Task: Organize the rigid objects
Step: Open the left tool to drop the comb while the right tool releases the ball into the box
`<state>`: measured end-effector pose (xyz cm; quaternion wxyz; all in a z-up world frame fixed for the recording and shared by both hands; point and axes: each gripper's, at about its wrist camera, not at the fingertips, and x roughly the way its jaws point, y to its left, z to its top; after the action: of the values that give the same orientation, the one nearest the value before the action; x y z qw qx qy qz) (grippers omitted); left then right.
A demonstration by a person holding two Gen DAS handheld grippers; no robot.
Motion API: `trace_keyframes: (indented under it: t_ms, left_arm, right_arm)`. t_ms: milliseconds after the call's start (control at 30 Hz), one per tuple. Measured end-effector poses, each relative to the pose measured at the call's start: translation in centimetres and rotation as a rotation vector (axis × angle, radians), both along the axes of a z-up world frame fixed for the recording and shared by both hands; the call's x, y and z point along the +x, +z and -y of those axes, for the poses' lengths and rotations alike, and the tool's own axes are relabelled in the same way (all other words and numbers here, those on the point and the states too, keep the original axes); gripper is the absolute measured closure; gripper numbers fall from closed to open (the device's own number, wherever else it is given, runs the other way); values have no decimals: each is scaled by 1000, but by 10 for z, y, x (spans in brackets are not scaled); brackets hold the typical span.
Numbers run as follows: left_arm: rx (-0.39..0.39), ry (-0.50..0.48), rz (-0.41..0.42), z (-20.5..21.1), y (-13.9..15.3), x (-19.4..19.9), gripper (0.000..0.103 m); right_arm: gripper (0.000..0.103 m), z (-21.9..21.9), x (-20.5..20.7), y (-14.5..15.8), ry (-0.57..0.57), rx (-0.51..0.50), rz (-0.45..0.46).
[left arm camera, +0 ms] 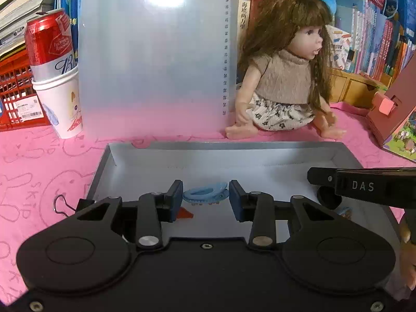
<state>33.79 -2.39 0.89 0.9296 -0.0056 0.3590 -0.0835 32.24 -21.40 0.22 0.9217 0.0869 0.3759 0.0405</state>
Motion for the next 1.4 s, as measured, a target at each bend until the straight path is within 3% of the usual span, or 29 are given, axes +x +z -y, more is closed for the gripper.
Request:
trace_keyframes:
  t_ms: [600, 667, 733, 867, 967, 1033, 1133, 1400]
  left_arm:
    - [7, 23, -54, -2, -5, 9, 66]
    - [17, 19, -44, -1, -4, 7, 66]
    - [28, 19, -22, 1, -2, 5, 58]
    - [10, 15, -6, 2, 5, 0, 51]
    - [-10, 19, 0, 0, 12, -4, 39]
    - [-18, 19, 23, -1, 18, -10, 26]
    - [-25, 15, 60, -2, 28, -21, 25]
    - [-4, 7, 123, -4, 48, -54, 21]
  right_arm:
    - [77, -1, 1, -1, 3, -18, -8]
    - [73, -1, -1, 1, -8, -13, 8]
    - [56, 0, -4, 3, -12, -7, 23]
    - [50, -1, -10, 13, -9, -18, 57]
    - [37, -2, -19, 21, -11, -22, 92]
    - [29, -2, -26, 28, -10, -29, 120]
    - [20, -3, -36, 35, -17, -44, 154]
    - [9, 2, -63, 50, -46, -37, 210]
